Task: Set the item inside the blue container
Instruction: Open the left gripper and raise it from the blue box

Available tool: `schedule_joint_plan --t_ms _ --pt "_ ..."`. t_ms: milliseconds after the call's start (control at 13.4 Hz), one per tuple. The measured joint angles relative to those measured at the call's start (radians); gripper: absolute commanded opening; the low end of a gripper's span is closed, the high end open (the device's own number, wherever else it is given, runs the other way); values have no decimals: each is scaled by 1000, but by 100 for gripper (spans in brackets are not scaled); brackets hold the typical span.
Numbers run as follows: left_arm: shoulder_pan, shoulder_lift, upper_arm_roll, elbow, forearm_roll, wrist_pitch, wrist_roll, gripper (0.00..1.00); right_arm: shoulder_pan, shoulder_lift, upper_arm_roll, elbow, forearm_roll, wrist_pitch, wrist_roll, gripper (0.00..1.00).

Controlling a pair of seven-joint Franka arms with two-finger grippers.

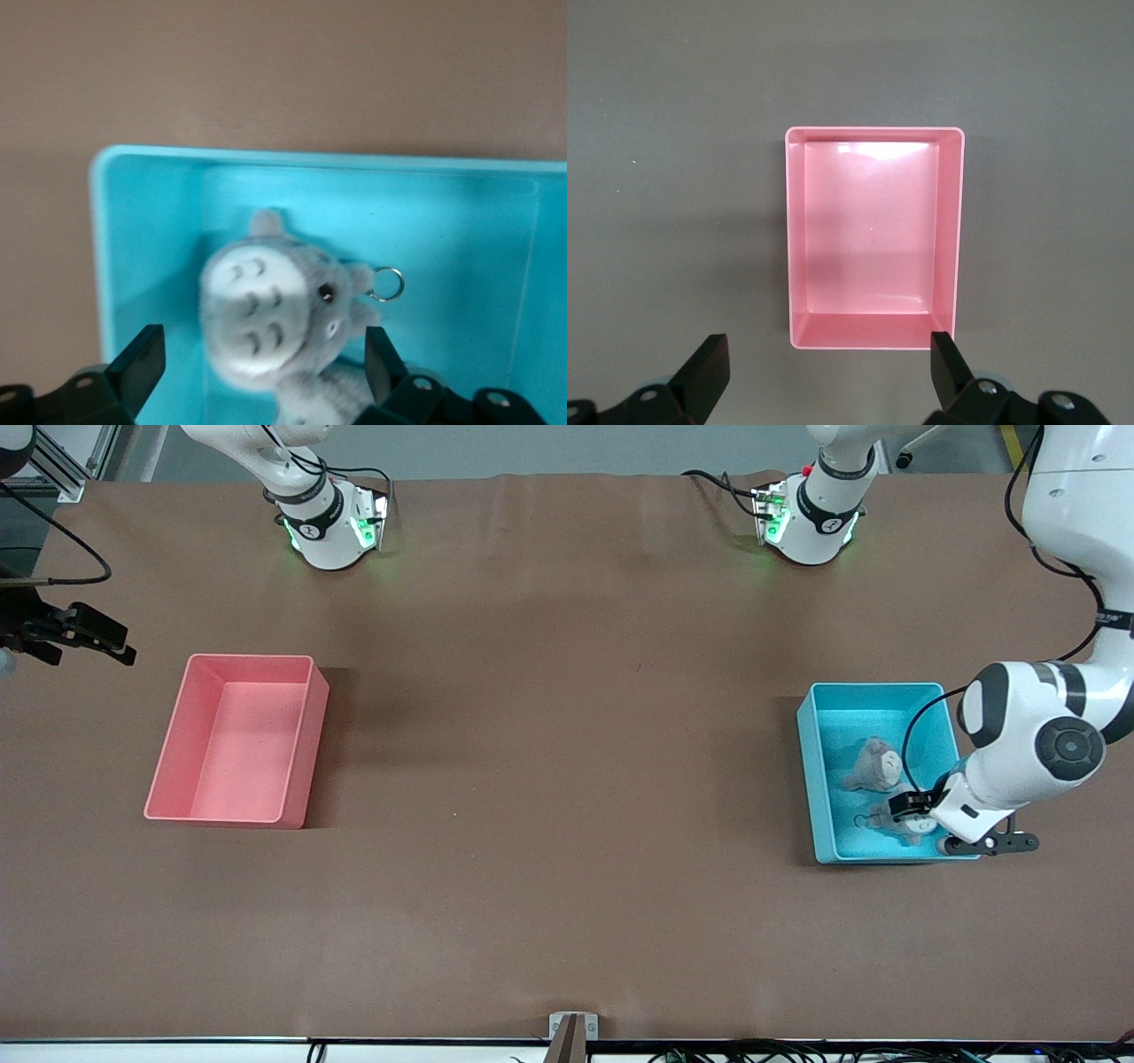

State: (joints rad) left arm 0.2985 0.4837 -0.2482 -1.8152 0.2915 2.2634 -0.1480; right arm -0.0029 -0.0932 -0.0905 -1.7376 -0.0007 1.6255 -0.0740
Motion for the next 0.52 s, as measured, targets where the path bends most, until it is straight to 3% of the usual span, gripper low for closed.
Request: schedule_joint_plan --t_ms 224,523 --pt "21 -105 -13 11 -88 -135 6 100 0 0 2 -1 0 -10 -7 100" --pt "40 -316 -13 21 -262 -344 58 100 1 0 9 -2 0 -24 -9 100"
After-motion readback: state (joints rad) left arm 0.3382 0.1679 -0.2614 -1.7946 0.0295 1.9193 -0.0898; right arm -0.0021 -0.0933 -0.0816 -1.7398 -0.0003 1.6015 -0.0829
